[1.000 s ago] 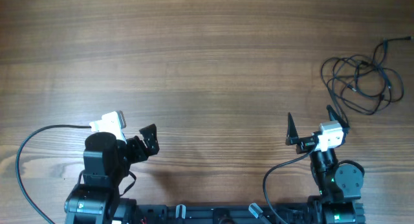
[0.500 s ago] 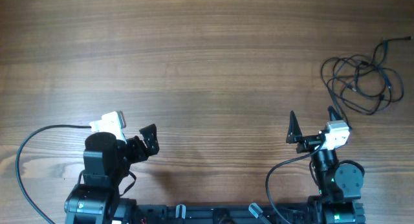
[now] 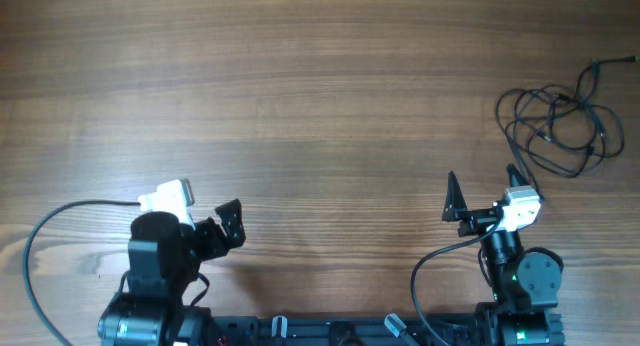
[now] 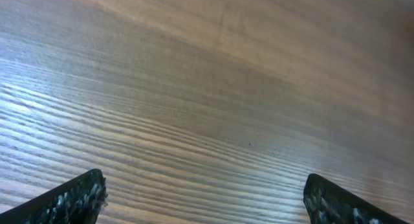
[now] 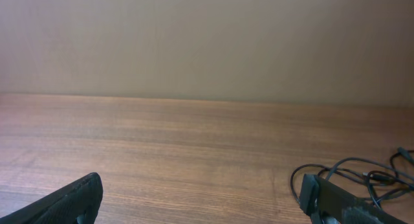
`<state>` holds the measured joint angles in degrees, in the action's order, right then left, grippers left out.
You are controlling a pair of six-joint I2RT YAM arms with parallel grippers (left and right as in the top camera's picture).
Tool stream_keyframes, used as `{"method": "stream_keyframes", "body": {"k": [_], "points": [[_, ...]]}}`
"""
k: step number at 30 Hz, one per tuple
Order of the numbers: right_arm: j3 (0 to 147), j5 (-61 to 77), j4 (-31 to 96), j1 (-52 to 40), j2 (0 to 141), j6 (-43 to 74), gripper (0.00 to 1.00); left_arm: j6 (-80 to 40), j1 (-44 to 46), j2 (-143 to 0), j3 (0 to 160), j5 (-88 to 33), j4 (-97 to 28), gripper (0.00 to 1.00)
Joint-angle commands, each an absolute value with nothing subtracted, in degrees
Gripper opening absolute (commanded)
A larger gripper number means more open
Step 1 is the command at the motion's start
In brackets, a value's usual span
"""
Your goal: Untangle cables
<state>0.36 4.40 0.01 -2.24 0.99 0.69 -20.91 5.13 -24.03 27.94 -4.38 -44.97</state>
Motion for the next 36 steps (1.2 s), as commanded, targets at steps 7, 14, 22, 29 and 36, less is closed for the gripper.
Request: {"method": "stream_keyframes", "body": {"k": [7,14,22,29,36], "points": [[0.3,3.38,-0.1,-1.96,0.25,1.65,1.0,-21.21,-0.82,-2.94,8.23,-7.66,-16.23,1.0],[0.3,3.38,-0.1,-1.96,0.25,1.65,1.0,-12.19,-2.42,-0.16,0.32,-8.1,5.54,1.0],[0.3,3.38,-0.1,-1.96,0.25,1.65,1.0,1.54,-2.37,-0.16,0.32,-9.13,-3.73,1.0],[0.3,3.38,-0.1,-1.96,0.25,1.65,0.99,2.55,-2.37,-0.16,0.32,-9.21,-3.88,1.0],[0.3,3.38,-0.1,-1.96,0.25,1.65,0.99,5.48,1.72,-0.16,0.32,-11.2,-3.7,1.0]]}}
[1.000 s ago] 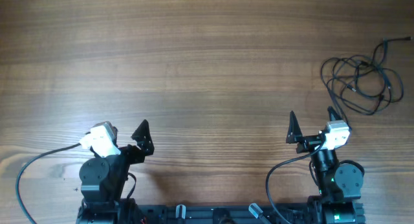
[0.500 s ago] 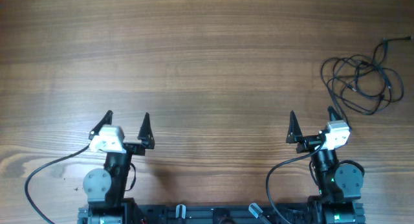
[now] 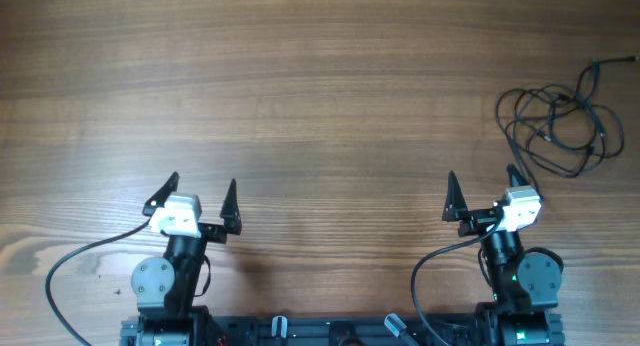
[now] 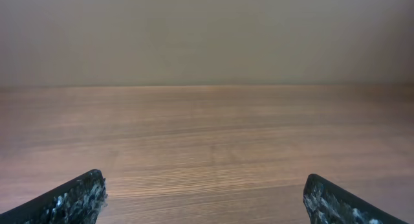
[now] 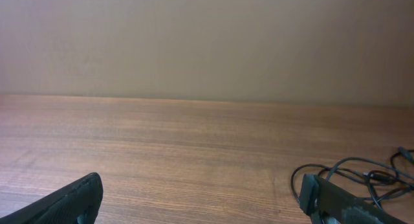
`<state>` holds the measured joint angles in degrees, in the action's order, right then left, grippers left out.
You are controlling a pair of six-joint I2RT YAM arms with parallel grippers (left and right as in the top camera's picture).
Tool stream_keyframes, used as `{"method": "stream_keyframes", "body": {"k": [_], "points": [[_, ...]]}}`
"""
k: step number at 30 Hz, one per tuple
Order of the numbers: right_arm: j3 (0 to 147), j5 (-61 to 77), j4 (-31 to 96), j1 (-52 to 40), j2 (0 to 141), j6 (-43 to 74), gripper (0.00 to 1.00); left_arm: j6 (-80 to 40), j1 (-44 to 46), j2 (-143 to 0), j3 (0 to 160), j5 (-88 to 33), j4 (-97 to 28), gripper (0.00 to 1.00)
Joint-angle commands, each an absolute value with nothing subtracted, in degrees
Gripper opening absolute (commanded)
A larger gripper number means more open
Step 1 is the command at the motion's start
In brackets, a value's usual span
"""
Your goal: Untangle cables
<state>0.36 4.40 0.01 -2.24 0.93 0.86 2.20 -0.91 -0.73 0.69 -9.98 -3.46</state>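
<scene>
A tangle of thin black cables point(image 3: 560, 116) lies on the wooden table at the far right; in the right wrist view the same cables point(image 5: 362, 175) show at the lower right, partly behind a finger. My right gripper point(image 3: 484, 191) stands open near the front edge, short of the tangle and to its left, with nothing between its fingers point(image 5: 200, 198). Over at the front left, my left gripper point(image 3: 197, 196) is open too and holds nothing point(image 4: 204, 198).
The wooden table point(image 3: 300, 106) stretches bare between the two arms and back to its far edge. Each arm's own black supply cable point(image 3: 50, 266) loops at the front edge beside its base. A plain wall point(image 4: 207, 36) rises behind the table.
My left arm has swung from a twisted, downward-tilted pose to a straight one facing the far edge; its wrist view now shows the wall. The right arm and the cables have not moved.
</scene>
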Motion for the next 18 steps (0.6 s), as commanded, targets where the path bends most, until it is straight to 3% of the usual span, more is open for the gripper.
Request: {"method": "stream_keyframes", "body": {"k": [1,18], "points": [[0.3,3.38,-0.1,-1.96,0.25,1.65,1.0,5.85,2.96,-0.16,0.32,-10.79,-3.7,1.0],[0.3,3.38,-0.1,-1.96,0.25,1.63,1.0,5.15,3.49,-0.16,0.32,-10.81,-3.51,1.0]]}}
